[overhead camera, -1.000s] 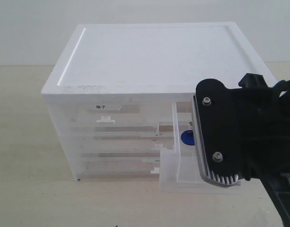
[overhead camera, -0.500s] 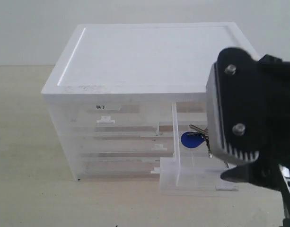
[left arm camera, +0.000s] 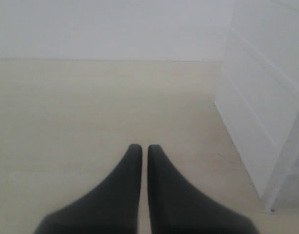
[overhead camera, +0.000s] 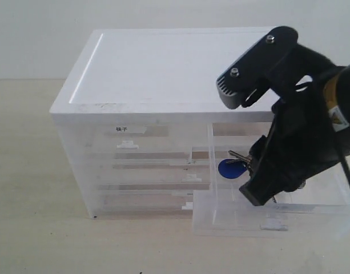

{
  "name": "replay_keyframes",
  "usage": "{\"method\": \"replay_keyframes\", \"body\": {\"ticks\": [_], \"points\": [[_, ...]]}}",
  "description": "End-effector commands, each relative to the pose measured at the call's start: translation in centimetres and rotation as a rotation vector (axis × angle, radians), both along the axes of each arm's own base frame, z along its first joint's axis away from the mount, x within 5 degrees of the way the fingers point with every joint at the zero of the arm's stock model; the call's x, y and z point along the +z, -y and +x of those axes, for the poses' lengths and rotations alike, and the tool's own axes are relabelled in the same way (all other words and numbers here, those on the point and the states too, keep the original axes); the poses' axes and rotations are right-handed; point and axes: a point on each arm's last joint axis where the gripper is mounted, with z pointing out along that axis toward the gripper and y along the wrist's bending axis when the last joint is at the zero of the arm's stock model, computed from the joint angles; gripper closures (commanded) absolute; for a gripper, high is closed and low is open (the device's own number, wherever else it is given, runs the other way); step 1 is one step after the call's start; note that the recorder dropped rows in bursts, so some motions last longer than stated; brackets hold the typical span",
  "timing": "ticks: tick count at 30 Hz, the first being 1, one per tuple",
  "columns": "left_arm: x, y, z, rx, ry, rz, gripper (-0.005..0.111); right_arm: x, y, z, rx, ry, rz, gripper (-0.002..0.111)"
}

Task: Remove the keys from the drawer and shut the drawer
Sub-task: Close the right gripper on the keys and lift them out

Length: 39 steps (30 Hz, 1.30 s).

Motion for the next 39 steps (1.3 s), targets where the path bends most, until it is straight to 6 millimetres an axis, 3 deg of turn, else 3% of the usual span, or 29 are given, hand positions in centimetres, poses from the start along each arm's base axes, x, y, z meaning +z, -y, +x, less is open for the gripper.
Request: {"method": "replay_keyframes", "body": {"ticks": [1,9,10,11,13,32,39], "points": [[0.2,0.0,0.0,-0.001,0.012,0.003,0.102,-1.0,-1.2,0.8,0.014,-0.006,0.009,0.058],[0.2,0.0,0.0,-0.001,0.012,0.003,0.102,-3.7,-2.4,1.8,0.011,-0.072,-0.071,0.061],[0.2,0.0,0.0,-0.001,0.012,0.003,0.102,-3.9,-2.4,1.9,0.006,-0.083,-0.086,0.069],[0.2,0.0,0.0,-0.001,0.012,0.003,0.102,-3.9,-2.2,1.8,0.030,-0.088,-0.118,0.088],[0.2,0.0,0.0,-0.001,0.012,0.003,0.102,-3.9,-2.1,1.8,0.055,-0.084,-0.142,0.108],[0.2,0.0,0.0,-0.001,0.012,0.003,0.102,2.1,0.7,-0.4,0.149,0.134,-0.001,0.108],[0.2,0.0,0.0,-0.001,0.012,0.003,0.102,7.1,0.3,-1.1,0.176,0.217,0.079,0.108]]}}
